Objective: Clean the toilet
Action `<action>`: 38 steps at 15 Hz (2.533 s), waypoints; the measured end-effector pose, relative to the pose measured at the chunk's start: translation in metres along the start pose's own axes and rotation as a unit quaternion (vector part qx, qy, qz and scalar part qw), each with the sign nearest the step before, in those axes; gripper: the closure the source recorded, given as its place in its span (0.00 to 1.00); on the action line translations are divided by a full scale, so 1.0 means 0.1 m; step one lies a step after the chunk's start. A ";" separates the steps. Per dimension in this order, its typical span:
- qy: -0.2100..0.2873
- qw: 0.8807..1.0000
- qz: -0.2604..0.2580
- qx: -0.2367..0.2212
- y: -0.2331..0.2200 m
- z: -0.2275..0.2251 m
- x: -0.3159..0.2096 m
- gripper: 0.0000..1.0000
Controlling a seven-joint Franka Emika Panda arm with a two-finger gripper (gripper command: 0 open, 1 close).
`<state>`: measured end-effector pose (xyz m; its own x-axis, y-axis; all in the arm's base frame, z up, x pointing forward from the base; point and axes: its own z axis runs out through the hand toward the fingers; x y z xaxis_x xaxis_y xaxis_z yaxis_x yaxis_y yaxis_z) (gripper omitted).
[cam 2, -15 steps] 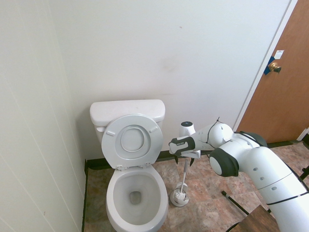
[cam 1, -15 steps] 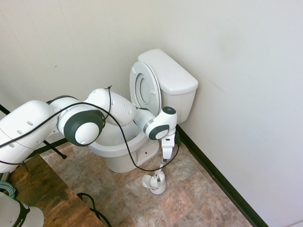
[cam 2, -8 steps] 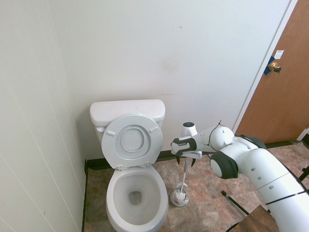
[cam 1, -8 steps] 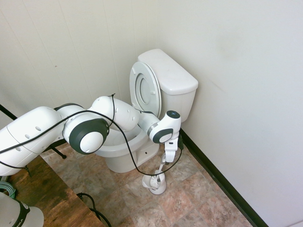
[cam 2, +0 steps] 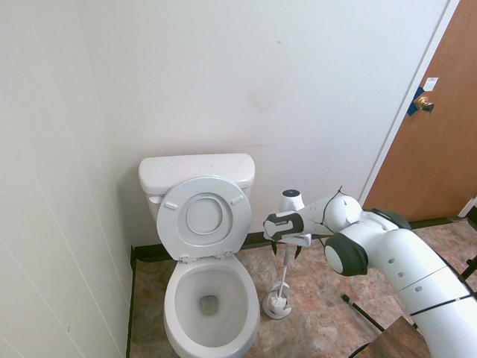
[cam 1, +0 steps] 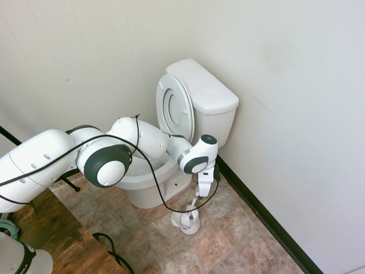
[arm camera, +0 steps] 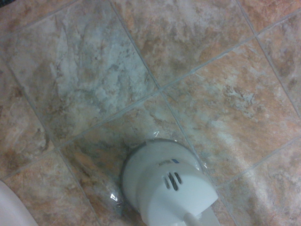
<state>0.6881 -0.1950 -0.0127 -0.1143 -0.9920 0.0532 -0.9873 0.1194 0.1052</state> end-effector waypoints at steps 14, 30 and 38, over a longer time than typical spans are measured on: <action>-0.005 1.000 -0.014 0.000 0.01 -0.03 0.01 1.00; -0.012 0.996 -0.049 0.076 1.23 0.06 0.12 1.00; -0.001 0.994 -0.062 0.092 1.79 -0.70 0.13 1.00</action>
<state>0.5181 -0.1836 0.0765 0.0088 -0.9988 0.0484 -0.9972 -0.0124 -0.0732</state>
